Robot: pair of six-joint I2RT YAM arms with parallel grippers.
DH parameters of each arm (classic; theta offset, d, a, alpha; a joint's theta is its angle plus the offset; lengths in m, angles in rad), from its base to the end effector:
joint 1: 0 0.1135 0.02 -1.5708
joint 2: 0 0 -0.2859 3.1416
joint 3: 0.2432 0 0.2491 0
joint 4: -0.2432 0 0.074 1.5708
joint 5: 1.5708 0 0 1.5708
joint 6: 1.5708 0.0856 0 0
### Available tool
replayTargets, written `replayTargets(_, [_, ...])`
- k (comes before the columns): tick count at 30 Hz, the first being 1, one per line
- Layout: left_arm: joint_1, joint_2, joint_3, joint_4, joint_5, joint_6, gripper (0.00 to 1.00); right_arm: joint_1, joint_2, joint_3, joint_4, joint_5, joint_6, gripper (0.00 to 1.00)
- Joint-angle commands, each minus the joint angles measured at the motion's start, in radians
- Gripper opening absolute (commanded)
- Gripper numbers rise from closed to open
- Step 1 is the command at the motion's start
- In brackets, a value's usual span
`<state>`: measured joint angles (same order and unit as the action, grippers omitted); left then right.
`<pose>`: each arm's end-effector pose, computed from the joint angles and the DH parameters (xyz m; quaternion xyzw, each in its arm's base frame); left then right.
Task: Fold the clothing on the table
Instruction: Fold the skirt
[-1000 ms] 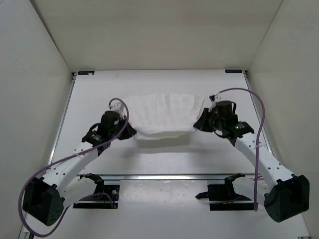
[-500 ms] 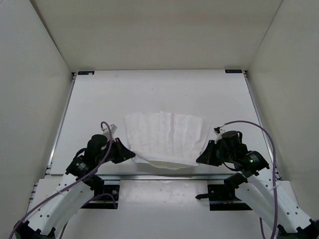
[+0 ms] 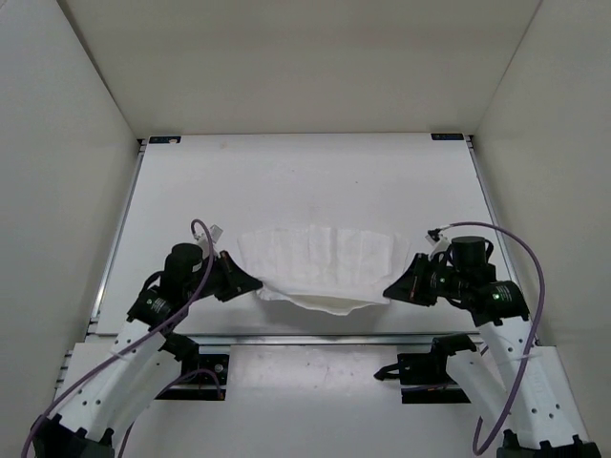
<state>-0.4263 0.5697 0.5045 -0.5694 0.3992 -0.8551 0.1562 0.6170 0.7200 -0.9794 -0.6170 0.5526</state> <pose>0.1206 -0.0913 0.2212 -0.0987 0.8737 -0.4062 0.2488 0.1041 0.0665 0.2529 0.0751 0.8987 0.3803 0.2050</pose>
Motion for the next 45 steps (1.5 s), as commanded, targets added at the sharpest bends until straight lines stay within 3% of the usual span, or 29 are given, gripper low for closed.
replayTargets(1, [0.066, 0.111, 0.049, 0.171, -0.108, 0.011, 0.0, -0.01, 0.122, -0.023, 0.243, 0.019, 0.048, 0.0])
replayTargets(5, [0.225, 0.313, 0.042, 0.38, -0.114, -0.008, 0.0, -0.125, 0.378, -0.112, 0.716, -0.118, 0.217, 0.0])
replayTargets(7, [0.264, 0.419, 0.072, 0.472, -0.178, -0.019, 0.0, -0.133, 0.525, -0.067, 0.838, -0.081, 0.242, 0.0])
replayTargets(9, [0.288, 0.566, 0.112, 0.543, -0.21, -0.018, 0.0, -0.138, 0.686, 0.065, 0.831, -0.003, 0.192, 0.0])
replayTargets(10, [0.305, 0.64, 0.15, 0.593, -0.204, -0.019, 0.13, -0.144, 0.779, 0.146, 0.855, -0.003, 0.167, 0.0])
replayTargets(11, [0.305, 0.694, 0.198, 0.655, -0.194, -0.018, 0.29, -0.153, 0.862, 0.213, 0.872, 0.003, 0.155, 0.09])
replayTargets(12, [0.323, 0.778, 0.227, 0.681, -0.154, -0.009, 0.53, -0.155, 0.926, 0.237, 0.895, -0.004, 0.153, 0.14])
replayTargets(13, [0.339, 0.864, 0.293, 0.727, -0.055, -0.002, 0.56, -0.155, 0.963, 0.266, 0.928, 0.012, 0.152, 0.25])
replayTargets(16, [0.348, 0.995, 0.417, 0.782, 0.107, 0.002, 0.67, -0.153, 1.009, 0.367, 0.889, 0.095, 0.083, 0.45])
replayTargets(19, [0.336, 1.012, 0.437, 0.738, 0.121, 0.086, 0.71, -0.13, 1.004, 0.387, 0.829, 0.129, -0.034, 0.48])
replayTargets(26, [0.271, 0.923, 0.283, 0.57, -0.063, 0.275, 0.71, -0.017, 0.915, 0.242, 0.725, 0.261, -0.184, 0.44])
replayTargets(28, [0.255, 0.917, 0.25, 0.588, -0.103, 0.287, 0.72, -0.014, 0.921, 0.21, 0.738, 0.275, -0.197, 0.43])
replayTargets(35, [0.218, 1.07, 0.307, 0.542, -0.137, 0.318, 0.67, 0.005, 1.039, 0.213, 0.818, 0.154, -0.22, 0.42])
replayTargets(38, [0.205, 1.107, 0.301, 0.552, -0.142, 0.32, 0.66, 0.013, 1.104, 0.234, 0.838, 0.1, -0.23, 0.37])
replayTargets(40, [0.21, 1.118, 0.289, 0.584, -0.106, 0.309, 0.6, 0.023, 1.129, 0.23, 0.867, 0.065, -0.224, 0.36])
replayTargets(42, [0.213, 1.119, 0.275, 0.591, -0.085, 0.303, 0.47, 0.028, 1.138, 0.219, 0.883, 0.063, -0.24, 0.37])
replayTargets(45, [0.198, 1.104, 0.256, 0.603, -0.088, 0.306, 0.2, 0.055, 1.156, 0.226, 0.9, 0.065, -0.244, 0.29])
